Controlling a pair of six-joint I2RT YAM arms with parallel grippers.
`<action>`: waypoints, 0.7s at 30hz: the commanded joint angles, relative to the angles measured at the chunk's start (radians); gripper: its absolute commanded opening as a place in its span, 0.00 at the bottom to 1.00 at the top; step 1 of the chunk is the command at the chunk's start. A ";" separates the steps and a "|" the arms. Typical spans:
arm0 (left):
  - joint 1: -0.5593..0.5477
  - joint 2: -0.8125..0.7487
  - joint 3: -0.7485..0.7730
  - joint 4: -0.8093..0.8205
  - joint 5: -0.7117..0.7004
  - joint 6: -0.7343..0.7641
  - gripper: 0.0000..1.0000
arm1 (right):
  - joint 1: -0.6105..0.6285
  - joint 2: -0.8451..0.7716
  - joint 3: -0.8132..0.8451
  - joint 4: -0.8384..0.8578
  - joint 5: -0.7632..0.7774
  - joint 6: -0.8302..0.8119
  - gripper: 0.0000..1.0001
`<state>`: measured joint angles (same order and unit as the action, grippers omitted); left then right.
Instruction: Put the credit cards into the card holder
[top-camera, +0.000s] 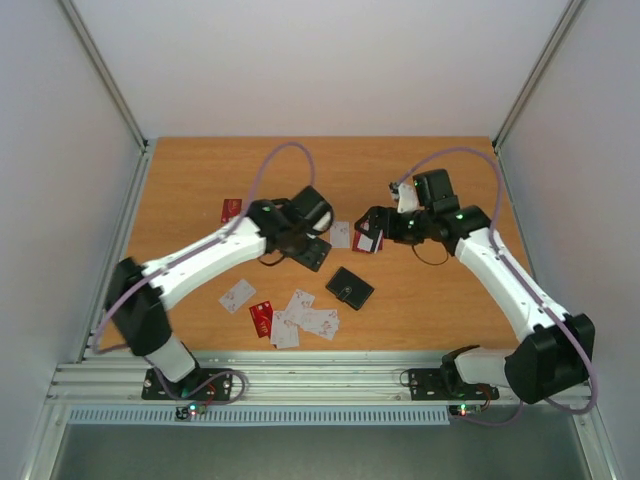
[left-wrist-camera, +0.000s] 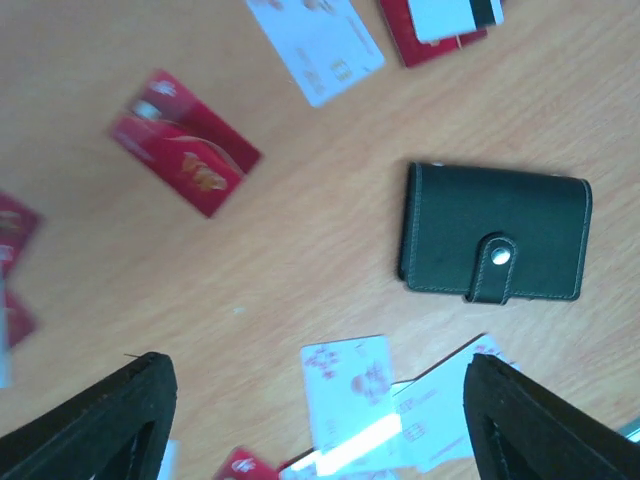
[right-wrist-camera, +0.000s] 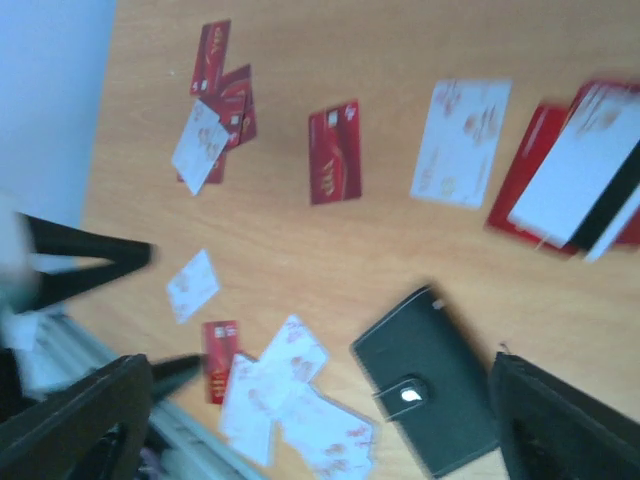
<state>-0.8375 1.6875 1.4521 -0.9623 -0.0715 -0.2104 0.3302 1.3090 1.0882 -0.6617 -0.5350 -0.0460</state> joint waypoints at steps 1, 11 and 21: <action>0.049 -0.215 -0.081 0.028 -0.127 -0.001 0.90 | 0.003 -0.058 0.145 -0.244 0.213 -0.103 0.98; 0.156 -0.726 -0.602 0.590 -0.415 0.280 0.99 | -0.010 -0.105 0.350 -0.313 0.631 -0.146 0.99; 0.390 -0.931 -0.945 0.820 -0.336 0.375 0.99 | -0.051 -0.306 -0.007 0.027 0.930 -0.292 0.99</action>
<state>-0.5251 0.7712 0.5514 -0.3023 -0.4225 0.1360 0.2882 1.1370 1.2835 -0.8410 0.2390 -0.2279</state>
